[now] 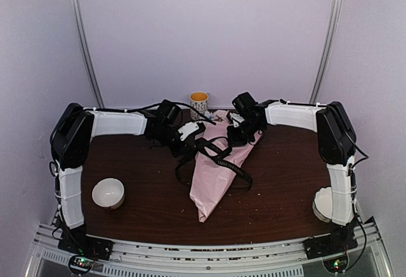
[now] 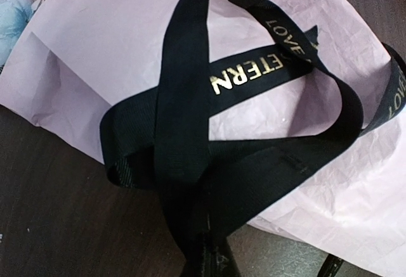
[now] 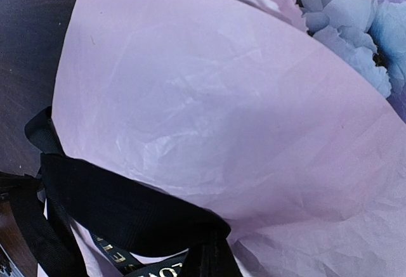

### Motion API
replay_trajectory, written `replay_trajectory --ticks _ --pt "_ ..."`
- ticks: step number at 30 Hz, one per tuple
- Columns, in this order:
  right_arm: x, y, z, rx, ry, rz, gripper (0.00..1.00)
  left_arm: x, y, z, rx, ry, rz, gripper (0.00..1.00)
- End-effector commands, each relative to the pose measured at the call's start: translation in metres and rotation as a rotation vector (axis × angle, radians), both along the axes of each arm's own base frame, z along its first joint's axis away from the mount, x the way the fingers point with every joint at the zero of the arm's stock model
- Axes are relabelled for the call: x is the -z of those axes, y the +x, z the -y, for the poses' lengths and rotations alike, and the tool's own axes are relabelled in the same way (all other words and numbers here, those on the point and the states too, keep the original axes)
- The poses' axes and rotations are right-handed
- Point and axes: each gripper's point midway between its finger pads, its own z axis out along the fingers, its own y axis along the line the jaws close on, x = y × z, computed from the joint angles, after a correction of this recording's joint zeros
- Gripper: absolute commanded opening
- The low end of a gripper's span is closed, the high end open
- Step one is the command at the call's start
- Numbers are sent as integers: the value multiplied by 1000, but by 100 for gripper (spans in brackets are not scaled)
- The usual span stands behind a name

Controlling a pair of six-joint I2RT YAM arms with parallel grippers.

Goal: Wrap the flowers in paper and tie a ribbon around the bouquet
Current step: Cross the ribbon over the folded bouquet.

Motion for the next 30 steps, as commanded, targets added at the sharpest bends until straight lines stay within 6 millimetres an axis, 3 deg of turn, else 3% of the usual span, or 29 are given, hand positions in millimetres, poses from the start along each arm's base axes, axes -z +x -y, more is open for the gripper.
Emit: replay_trajectory --ticks 1,5,9,15,17,22,23,27,30 --pt "-26 2 -3 2 27 42 0 -21 5 5 5 -52 35 0" --pt "-26 2 -4 2 28 45 0 -39 -2 7 20 -96 35 0" --pt "-24 2 -5 0 31 40 0 -83 -21 24 86 -250 63 0" --pt "-23 3 -7 -1 45 37 0 -131 -69 86 271 -367 106 0" --pt "-23 3 -8 -1 46 36 0 -135 -90 112 348 -381 69 0" --pt "-23 2 -8 -2 46 35 0 -113 -134 172 506 -332 7 0" --pt "-22 2 -8 -4 45 32 0 -110 -138 181 524 -323 5 4" --pt "-20 0 -8 -6 50 25 0 -99 -133 199 519 -286 6 43" --pt "-20 -2 -8 -9 52 23 0 -103 -137 190 565 -244 46 55"
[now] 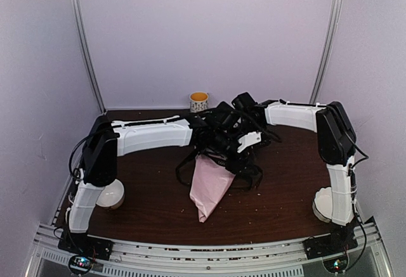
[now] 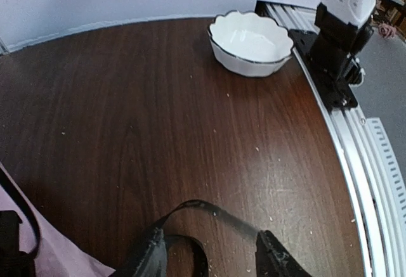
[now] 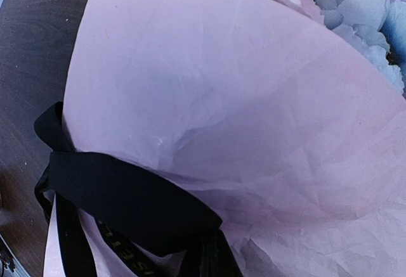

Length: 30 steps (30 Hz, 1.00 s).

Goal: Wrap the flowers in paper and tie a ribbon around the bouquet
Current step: Cross the ribbon over the folded bouquet.

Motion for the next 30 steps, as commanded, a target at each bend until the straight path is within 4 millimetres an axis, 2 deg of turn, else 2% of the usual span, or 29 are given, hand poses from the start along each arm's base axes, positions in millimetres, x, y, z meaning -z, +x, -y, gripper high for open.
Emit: replay_trajectory --ticks 1,4,6,9,12,15,18,21,25,30 --pt "-20 0 -4 2 34 33 0 -21 6 -23 42 27 87 57" --pt "-21 0 -5 -3 39 34 0 -30 0 -51 88 40 181 60" --pt "-21 0 -5 -5 42 33 0 -31 11 -73 57 47 241 61" --pt "-21 0 -7 -6 51 31 0 -27 55 -104 -89 55 345 68" --pt "-20 -1 -9 -5 64 23 0 -2 96 -126 -187 149 426 72" --pt "-21 -3 -11 -11 75 18 0 21 116 -132 -199 247 484 75" --pt "-21 -6 -11 -20 76 13 0 29 126 -136 -216 283 499 80" --pt "-21 -8 -11 -28 72 13 0 35 130 -148 -207 283 454 97" --pt "-22 -8 -12 -30 75 15 0 43 144 -166 -217 317 451 98" --pt "-20 -7 -15 -32 76 10 0 59 154 -165 -205 345 484 95"
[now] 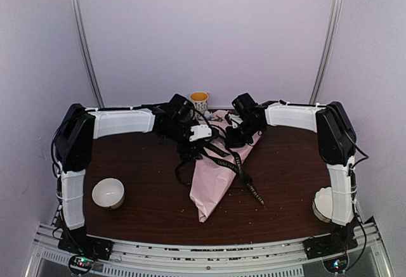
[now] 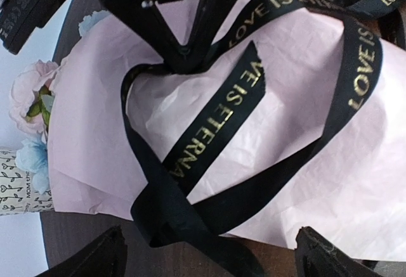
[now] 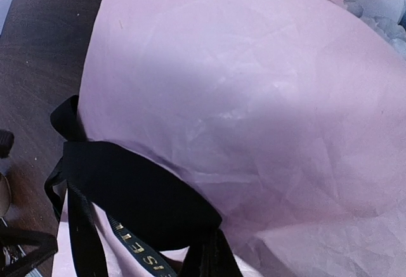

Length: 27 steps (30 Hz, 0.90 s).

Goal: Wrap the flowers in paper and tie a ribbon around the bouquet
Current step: Cross the ribbon over the folded bouquet.

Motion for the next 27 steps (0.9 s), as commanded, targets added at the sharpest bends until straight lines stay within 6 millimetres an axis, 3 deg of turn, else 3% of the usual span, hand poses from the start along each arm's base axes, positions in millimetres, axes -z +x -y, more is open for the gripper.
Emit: replay_trajectory --ticks 1,3,8,13,18,23,27 --pt "-21 0 -6 -14 33 35 0 4 15 5 25 11 50 93" --pt "-20 0 -6 -13 31 34 0 12 16 7 34 24 40 88" --pt "-21 -1 -6 -17 31 33 0 18 21 12 30 26 25 64" --pt "-22 -4 -11 -31 55 28 0 28 19 11 29 35 5 53" --pt "-22 -7 -13 -39 68 18 0 35 35 7 -37 58 46 35" --pt "-24 -10 -12 -45 76 19 0 30 29 10 -25 31 24 0" --pt "-25 -17 -17 -73 109 10 0 8 23 12 -34 -47 23 0"
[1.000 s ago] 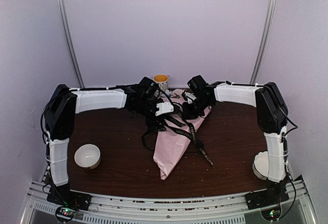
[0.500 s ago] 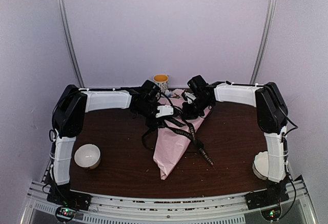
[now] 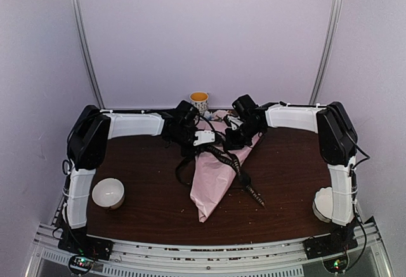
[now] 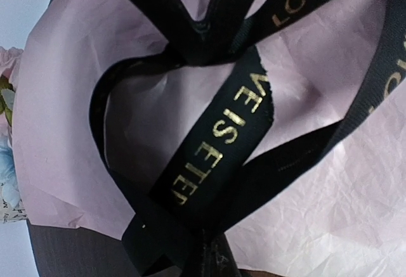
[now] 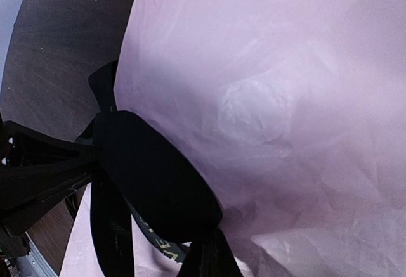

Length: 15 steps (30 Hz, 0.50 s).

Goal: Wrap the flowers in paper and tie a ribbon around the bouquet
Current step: Cross the ribbon over the folded bouquet.

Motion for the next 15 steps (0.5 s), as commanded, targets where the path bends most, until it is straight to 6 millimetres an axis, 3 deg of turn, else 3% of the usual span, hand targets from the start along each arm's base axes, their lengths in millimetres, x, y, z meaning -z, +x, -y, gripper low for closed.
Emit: replay_trajectory --ticks 1,9,15 --pt "-24 -11 -12 -55 74 25 0 -41 0 11 -5 -139 36 0" --pt "-16 -48 -30 -214 160 -33 0 -93 -8 10 -9 -344 -15 0" --pt "-18 -69 -44 -332 235 -70 5 -100 -20 13 26 -383 -59 0"
